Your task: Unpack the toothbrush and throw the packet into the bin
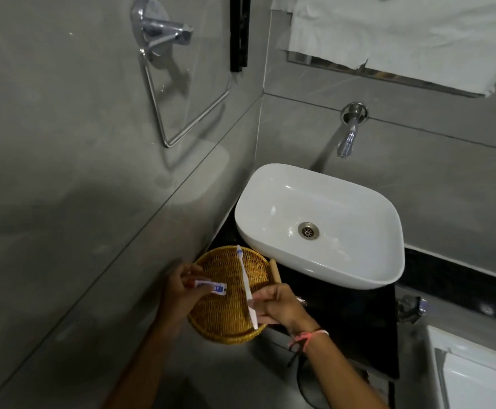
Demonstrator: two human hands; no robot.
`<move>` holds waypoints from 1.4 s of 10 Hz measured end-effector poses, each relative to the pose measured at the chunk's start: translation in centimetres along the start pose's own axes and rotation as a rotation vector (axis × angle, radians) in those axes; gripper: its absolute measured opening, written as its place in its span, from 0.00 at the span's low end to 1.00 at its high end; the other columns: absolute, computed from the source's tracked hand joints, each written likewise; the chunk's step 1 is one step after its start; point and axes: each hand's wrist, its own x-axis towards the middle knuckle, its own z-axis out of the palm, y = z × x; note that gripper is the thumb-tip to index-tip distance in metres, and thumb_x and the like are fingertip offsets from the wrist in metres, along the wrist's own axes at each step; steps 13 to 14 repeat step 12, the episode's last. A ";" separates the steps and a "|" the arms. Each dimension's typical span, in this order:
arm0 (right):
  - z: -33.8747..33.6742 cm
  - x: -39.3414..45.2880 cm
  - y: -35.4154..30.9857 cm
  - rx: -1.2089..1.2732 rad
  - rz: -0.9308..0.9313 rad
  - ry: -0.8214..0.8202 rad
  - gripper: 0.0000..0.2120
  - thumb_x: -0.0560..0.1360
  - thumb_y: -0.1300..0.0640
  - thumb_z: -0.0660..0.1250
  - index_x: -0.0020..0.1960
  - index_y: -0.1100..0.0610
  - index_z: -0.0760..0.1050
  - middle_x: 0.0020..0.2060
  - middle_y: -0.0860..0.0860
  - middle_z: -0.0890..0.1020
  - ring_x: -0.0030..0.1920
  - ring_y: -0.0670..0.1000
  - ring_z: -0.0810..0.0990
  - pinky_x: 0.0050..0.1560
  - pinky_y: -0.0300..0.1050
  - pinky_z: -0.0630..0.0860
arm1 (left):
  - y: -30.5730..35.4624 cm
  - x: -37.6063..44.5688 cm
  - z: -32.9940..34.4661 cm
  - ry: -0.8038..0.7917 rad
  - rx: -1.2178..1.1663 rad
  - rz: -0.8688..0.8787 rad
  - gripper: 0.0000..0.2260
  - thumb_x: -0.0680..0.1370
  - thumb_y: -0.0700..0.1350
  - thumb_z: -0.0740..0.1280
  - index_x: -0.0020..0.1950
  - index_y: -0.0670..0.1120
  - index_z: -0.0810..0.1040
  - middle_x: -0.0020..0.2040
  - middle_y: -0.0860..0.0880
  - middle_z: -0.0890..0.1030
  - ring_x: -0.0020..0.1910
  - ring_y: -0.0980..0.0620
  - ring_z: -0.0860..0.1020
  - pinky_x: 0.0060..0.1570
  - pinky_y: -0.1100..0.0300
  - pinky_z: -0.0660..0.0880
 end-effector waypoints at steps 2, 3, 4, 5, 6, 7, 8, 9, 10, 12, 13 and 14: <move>2.6 5.2 -0.8 0.129 0.166 0.067 0.14 0.75 0.66 0.71 0.60 0.68 0.77 0.56 0.63 0.85 0.55 0.61 0.85 0.46 0.52 0.86 | -0.3 2.2 1.4 -0.006 0.050 0.005 0.13 0.70 0.34 0.79 0.50 0.45 0.82 0.46 0.48 0.86 0.46 0.49 0.85 0.45 0.57 0.80; 2.9 7.1 -1.0 0.061 0.173 0.149 0.12 0.76 0.66 0.70 0.58 0.68 0.77 0.50 0.61 0.85 0.47 0.57 0.86 0.39 0.47 0.85 | -0.4 3.8 2.5 -0.007 0.116 -0.009 0.15 0.71 0.33 0.77 0.56 0.37 0.82 0.51 0.41 0.85 0.46 0.46 0.84 0.44 0.59 0.79; 3.2 7.9 -0.9 -0.047 0.151 0.209 0.03 0.76 0.66 0.70 0.49 0.63 0.78 0.40 0.56 0.80 0.34 0.51 0.79 0.26 0.40 0.77 | -0.7 5.4 4.0 -0.015 0.209 -0.038 0.13 0.73 0.32 0.75 0.57 0.34 0.82 0.55 0.35 0.85 0.51 0.39 0.85 0.52 0.48 0.83; 3.5 8.5 -0.6 -0.169 0.114 0.250 0.06 0.75 0.67 0.70 0.51 0.65 0.77 0.44 0.59 0.80 0.33 0.50 0.77 0.29 0.41 0.75 | -1.5 6.6 5.1 -0.027 0.407 -0.044 0.09 0.74 0.34 0.75 0.54 0.34 0.83 0.54 0.35 0.86 0.52 0.38 0.86 0.56 0.44 0.83; 3.5 8.8 -0.2 -0.289 0.055 0.290 0.06 0.74 0.67 0.72 0.45 0.60 0.76 0.47 0.60 0.81 0.44 0.58 0.82 0.48 0.53 0.83 | -2.0 7.1 6.1 0.029 0.551 -0.035 0.11 0.76 0.36 0.74 0.56 0.33 0.83 0.56 0.36 0.86 0.55 0.39 0.85 0.56 0.46 0.83; 3.8 8.5 -0.2 -0.354 0.003 0.360 0.14 0.73 0.67 0.73 0.38 0.53 0.71 0.48 0.59 0.82 0.53 0.62 0.82 0.60 0.60 0.80 | -2.1 7.2 6.7 0.091 0.608 -0.045 0.14 0.79 0.38 0.71 0.61 0.32 0.80 0.60 0.35 0.84 0.59 0.38 0.84 0.57 0.47 0.83; 3.9 8.7 0.1 -0.403 -0.039 0.376 0.12 0.72 0.68 0.73 0.40 0.54 0.73 0.51 0.61 0.83 0.53 0.61 0.82 0.60 0.58 0.80 | -2.2 6.9 7.0 0.126 0.657 -0.012 0.13 0.80 0.39 0.70 0.62 0.33 0.79 0.61 0.35 0.84 0.60 0.38 0.83 0.57 0.47 0.83; 4.0 8.6 0.0 -0.420 -0.066 0.373 0.06 0.73 0.68 0.72 0.49 0.64 0.78 0.52 0.62 0.83 0.54 0.60 0.82 0.60 0.55 0.79 | -2.4 6.4 7.2 0.146 0.757 0.052 0.12 0.81 0.40 0.69 0.62 0.34 0.80 0.60 0.36 0.84 0.61 0.40 0.83 0.58 0.48 0.82; 4.0 8.5 0.2 -0.431 -0.080 0.374 0.08 0.74 0.68 0.71 0.52 0.66 0.78 0.52 0.62 0.83 0.55 0.60 0.81 0.60 0.53 0.79 | -2.6 5.9 7.4 0.163 0.849 0.133 0.11 0.80 0.41 0.69 0.60 0.36 0.80 0.58 0.37 0.85 0.60 0.40 0.83 0.57 0.49 0.83; 4.1 7.5 -0.4 -0.479 -0.083 0.365 0.09 0.75 0.66 0.69 0.55 0.66 0.77 0.53 0.62 0.83 0.56 0.61 0.81 0.61 0.53 0.79 | -2.8 5.0 7.5 0.191 0.886 0.255 0.12 0.84 0.43 0.62 0.54 0.38 0.82 0.52 0.40 0.86 0.51 0.46 0.84 0.51 0.55 0.83; 4.1 7.5 -0.4 -0.479 -0.083 0.365 0.09 0.75 0.66 0.69 0.55 0.66 0.77 0.53 0.62 0.83 0.56 0.61 0.81 0.61 0.53 0.79 | -2.8 5.0 7.5 0.191 0.886 0.255 0.12 0.84 0.43 0.62 0.54 0.38 0.82 0.52 0.40 0.86 0.51 0.46 0.84 0.51 0.55 0.83; 4.1 7.5 -0.4 -0.479 -0.083 0.365 0.09 0.75 0.66 0.69 0.55 0.66 0.77 0.53 0.62 0.83 0.56 0.61 0.81 0.61 0.53 0.79 | -2.8 5.0 7.5 0.191 0.886 0.255 0.12 0.84 0.43 0.62 0.54 0.38 0.82 0.52 0.40 0.86 0.51 0.46 0.84 0.51 0.55 0.83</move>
